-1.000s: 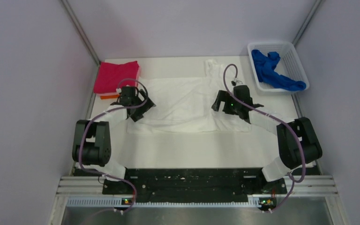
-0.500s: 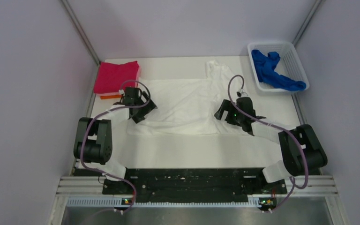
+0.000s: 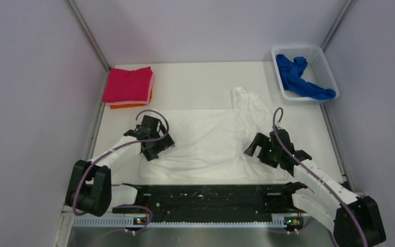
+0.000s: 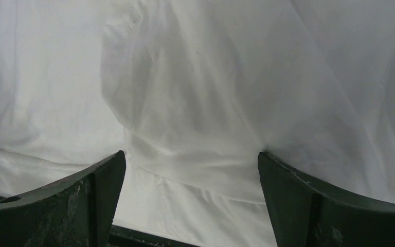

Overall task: Fold and stack the t-shirts
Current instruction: Fold the flattened tshirt in 1/3 of the way, then grab the side of the flattened tshirt furthest away from the robot with both arms

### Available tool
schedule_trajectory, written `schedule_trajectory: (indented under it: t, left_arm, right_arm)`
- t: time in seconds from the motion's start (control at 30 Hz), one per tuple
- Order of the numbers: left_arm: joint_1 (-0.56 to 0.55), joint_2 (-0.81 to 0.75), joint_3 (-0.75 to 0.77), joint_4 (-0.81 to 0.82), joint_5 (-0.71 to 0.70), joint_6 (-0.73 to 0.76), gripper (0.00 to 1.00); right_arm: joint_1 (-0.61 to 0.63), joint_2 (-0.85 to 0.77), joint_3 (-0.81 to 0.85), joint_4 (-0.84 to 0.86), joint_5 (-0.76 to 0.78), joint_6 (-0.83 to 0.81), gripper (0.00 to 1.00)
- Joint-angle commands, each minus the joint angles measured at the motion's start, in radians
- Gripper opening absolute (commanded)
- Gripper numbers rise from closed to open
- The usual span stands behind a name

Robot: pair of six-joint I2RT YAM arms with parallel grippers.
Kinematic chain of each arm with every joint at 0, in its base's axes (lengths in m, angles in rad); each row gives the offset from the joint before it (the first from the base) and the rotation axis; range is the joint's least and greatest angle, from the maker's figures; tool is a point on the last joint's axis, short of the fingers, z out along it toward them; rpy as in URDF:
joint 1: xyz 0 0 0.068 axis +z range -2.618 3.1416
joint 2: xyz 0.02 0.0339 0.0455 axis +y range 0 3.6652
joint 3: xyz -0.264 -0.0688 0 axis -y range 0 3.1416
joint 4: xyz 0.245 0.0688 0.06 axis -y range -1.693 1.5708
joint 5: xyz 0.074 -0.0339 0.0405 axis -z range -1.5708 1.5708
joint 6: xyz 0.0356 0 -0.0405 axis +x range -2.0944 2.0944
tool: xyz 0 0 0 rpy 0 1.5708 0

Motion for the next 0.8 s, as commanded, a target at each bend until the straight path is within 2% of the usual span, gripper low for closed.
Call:
schedule_trajectory:
  t: [0.0, 0.1, 0.17, 0.3, 0.4, 0.47, 0.67, 0.77]
  left_arm:
    - [-0.034, -0.021, -0.061, -0.113, -0.045, -0.068, 0.99]
    - [-0.038, -0.069, -0.097, -0.092, -0.065, -0.084, 0.99]
    - [-0.038, -0.075, -0.056, -0.094, -0.092, -0.068, 0.99]
    - [-0.038, -0.034, 0.11, -0.142, -0.182, -0.053, 0.99]
    - [-0.025, 0.011, 0.247, -0.17, -0.248, -0.046, 0.99]
    - [-0.004, 0.046, 0.316, -0.148, -0.283, -0.028, 0.99]
    - [0.125, 0.26, 0.539, -0.102, -0.303, 0.055, 0.99]
    - [0.184, 0.412, 0.687, -0.104, -0.273, 0.087, 0.89]
  right_arm:
    - [0.039, -0.072, -0.053, -0.229, 0.033, 0.087, 0.99]
    - [0.039, -0.111, -0.044, -0.196, 0.068, 0.075, 0.99]
    - [0.039, -0.103, -0.028, -0.16, 0.077, 0.047, 0.99]
    - [0.038, -0.05, 0.096, -0.126, 0.143, -0.046, 0.99]
    - [0.039, -0.004, 0.248, -0.116, 0.186, -0.115, 0.99]
    - [0.039, 0.018, 0.295, -0.049, 0.226, -0.13, 0.99]
    - [0.031, 0.076, 0.307, 0.154, 0.321, -0.127, 0.99]
    - [0.025, 0.099, 0.304, 0.195, 0.319, -0.147, 0.99]
